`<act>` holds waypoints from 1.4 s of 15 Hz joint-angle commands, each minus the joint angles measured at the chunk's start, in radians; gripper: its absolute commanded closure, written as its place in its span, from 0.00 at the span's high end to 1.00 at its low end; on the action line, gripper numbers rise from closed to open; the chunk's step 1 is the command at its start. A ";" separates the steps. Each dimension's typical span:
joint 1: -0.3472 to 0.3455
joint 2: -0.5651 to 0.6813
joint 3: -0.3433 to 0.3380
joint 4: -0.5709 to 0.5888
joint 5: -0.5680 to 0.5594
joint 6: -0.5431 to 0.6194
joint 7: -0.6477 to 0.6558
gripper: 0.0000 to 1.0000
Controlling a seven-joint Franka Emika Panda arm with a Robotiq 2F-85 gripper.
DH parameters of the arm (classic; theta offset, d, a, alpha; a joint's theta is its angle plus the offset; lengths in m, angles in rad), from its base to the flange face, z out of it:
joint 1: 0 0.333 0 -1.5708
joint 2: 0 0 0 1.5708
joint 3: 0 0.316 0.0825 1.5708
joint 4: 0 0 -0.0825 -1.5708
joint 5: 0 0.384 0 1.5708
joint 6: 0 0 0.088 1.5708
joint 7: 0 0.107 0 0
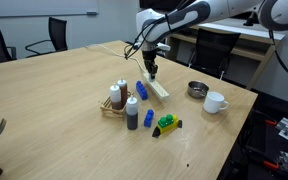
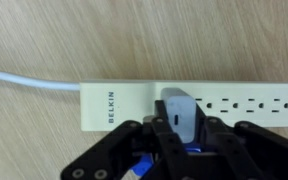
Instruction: Pick the extension cord and put it back on the table
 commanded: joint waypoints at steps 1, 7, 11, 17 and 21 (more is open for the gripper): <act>0.037 -0.035 0.001 -0.033 -0.061 0.018 -0.088 0.06; 0.065 -0.058 -0.002 -0.086 -0.129 0.057 -0.168 0.06; 0.051 -0.063 -0.006 -0.120 -0.133 0.117 -0.158 0.06; 0.054 -0.075 -0.021 -0.181 -0.160 0.189 -0.182 0.06; 0.053 -0.082 -0.025 -0.223 -0.195 0.193 -0.219 0.06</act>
